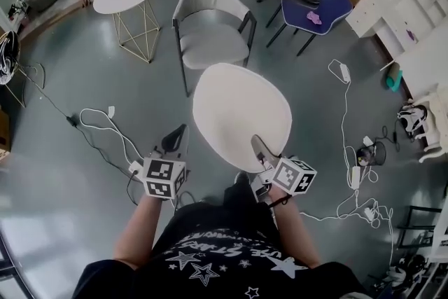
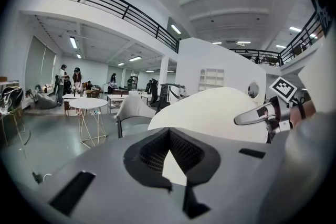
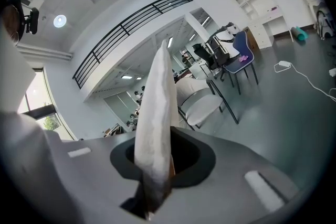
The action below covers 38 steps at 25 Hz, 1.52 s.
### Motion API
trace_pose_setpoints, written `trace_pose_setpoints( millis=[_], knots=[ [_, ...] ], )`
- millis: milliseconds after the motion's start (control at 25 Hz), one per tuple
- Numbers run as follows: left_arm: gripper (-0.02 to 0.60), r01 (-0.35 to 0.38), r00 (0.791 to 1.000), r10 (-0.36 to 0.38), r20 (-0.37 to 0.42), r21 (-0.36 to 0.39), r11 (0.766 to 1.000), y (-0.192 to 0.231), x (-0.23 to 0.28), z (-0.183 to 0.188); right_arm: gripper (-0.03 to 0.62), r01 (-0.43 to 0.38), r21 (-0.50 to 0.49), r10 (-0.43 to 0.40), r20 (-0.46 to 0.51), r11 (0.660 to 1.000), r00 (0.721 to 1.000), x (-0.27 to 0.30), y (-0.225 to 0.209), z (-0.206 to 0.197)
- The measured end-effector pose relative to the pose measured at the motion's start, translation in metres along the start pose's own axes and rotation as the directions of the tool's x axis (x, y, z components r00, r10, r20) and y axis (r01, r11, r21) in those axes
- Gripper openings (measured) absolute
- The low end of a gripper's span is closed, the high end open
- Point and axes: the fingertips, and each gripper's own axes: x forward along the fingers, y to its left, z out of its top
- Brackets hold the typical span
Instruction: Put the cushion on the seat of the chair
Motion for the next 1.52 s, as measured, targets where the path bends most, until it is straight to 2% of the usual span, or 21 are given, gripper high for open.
trace_pose_setpoints(
  millis=[160,320,560,760,1080,1200,1360,1520],
  knots=[
    [0.008,0.0,0.999,0.0,-0.033,-0.006,1.0,-0.004,0.019,-0.015,0.06,0.028,0.007,-0.027,-0.048,1.0,0.998,0.004,-0.028,-0.01],
    [0.008,-0.004,0.998,0.004,-0.063,0.005,1.0,-0.003,0.047,-0.016,0.06,0.047,0.029,-0.045,-0.064,0.998,0.997,0.026,-0.056,0.0],
    [0.009,-0.039,0.995,0.04,-0.095,0.011,0.999,0.012,0.109,0.0,0.06,0.043,0.082,-0.035,-0.09,0.996,0.995,0.083,-0.101,0.042],
    [0.009,-0.072,0.99,0.069,-0.124,-0.019,0.997,0.027,0.161,0.017,0.06,0.035,0.068,-0.024,-0.151,0.997,0.988,0.131,-0.127,0.084],
    [0.009,-0.113,0.982,0.11,-0.154,-0.009,0.994,0.043,0.24,0.043,0.061,0.004,0.077,0.012,-0.204,0.997,0.979,0.199,-0.171,0.149],
    [0.009,-0.163,0.977,0.161,-0.139,-0.004,0.987,0.054,0.259,0.053,0.061,-0.026,0.065,0.04,-0.216,0.998,0.976,0.219,-0.18,0.165],
    [0.008,-0.238,0.963,0.233,-0.132,-0.023,0.971,0.067,0.271,0.061,0.061,-0.037,0.101,0.059,-0.22,0.994,0.974,0.238,-0.197,0.179],
    [0.008,-0.246,0.961,0.242,-0.131,-0.016,0.969,0.062,0.273,0.063,0.061,-0.027,0.133,0.056,-0.227,0.991,0.972,0.249,-0.206,0.18]
  ],
)
